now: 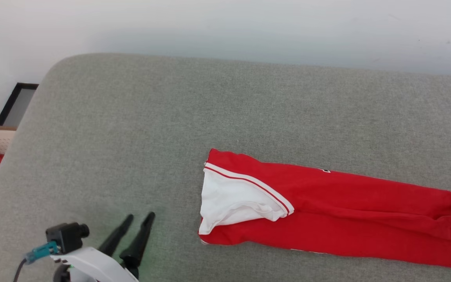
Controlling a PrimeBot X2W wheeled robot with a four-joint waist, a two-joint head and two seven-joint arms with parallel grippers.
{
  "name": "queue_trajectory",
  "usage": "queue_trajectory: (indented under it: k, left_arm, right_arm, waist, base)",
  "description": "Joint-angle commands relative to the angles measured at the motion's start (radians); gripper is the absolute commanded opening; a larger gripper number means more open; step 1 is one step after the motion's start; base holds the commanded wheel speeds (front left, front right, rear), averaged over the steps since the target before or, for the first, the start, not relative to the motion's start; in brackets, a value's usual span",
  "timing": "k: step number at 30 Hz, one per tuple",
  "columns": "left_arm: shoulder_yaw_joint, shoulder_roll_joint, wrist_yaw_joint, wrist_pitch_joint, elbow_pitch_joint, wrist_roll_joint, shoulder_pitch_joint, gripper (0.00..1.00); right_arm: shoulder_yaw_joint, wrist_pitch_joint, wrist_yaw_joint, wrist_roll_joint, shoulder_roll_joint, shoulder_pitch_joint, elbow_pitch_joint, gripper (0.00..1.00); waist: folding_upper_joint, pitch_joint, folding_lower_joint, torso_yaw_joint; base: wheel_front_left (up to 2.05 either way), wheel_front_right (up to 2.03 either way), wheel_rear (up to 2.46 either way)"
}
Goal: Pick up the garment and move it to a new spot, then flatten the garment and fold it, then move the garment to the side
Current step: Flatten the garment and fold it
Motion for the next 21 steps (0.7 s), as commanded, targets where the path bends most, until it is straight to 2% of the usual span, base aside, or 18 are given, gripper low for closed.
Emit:
queue_trajectory:
  k: [1, 9, 15, 21]
  left_arm:
    - [0.013, -0.007, 0.009, 0.0, 0.002, 0.021, 0.008, 1.0]
    - [0.184, -0.073, 0.065, 0.0, 0.015, 0.314, 0.035, 1.0]
    - [0.345, -0.159, 0.063, 0.0, -0.01, 0.528, 0.075, 1.0]
    - [0.459, -0.235, 0.037, 0.0, -0.057, 0.734, 0.114, 1.0]
  right_arm:
    - [-0.002, 0.004, -0.001, -0.001, 0.007, 0.007, 0.005, 1.0]
    - [0.002, 0.051, -0.001, -0.03, 0.056, -0.042, 0.021, 1.0]
    - [-0.005, 0.066, -0.001, -0.057, 0.082, -0.065, 0.03, 1.0]
    - [-0.034, 0.077, -0.001, -0.072, 0.096, -0.078, 0.055, 1.0]
  waist:
    - [0.0, -0.002, 0.0, 0.0]
    - [0.0, -0.008, 0.0, -0.012]
    - [0.0, -0.006, 0.0, -0.016]
    - [0.0, -0.004, 0.0, -0.015]
  base:
    - [0.0, 0.0, 0.0]
    - [0.0, 0.0, 0.0]
    - [0.0, 0.0, 0.0]
    - [0.0, 0.0, 0.0]
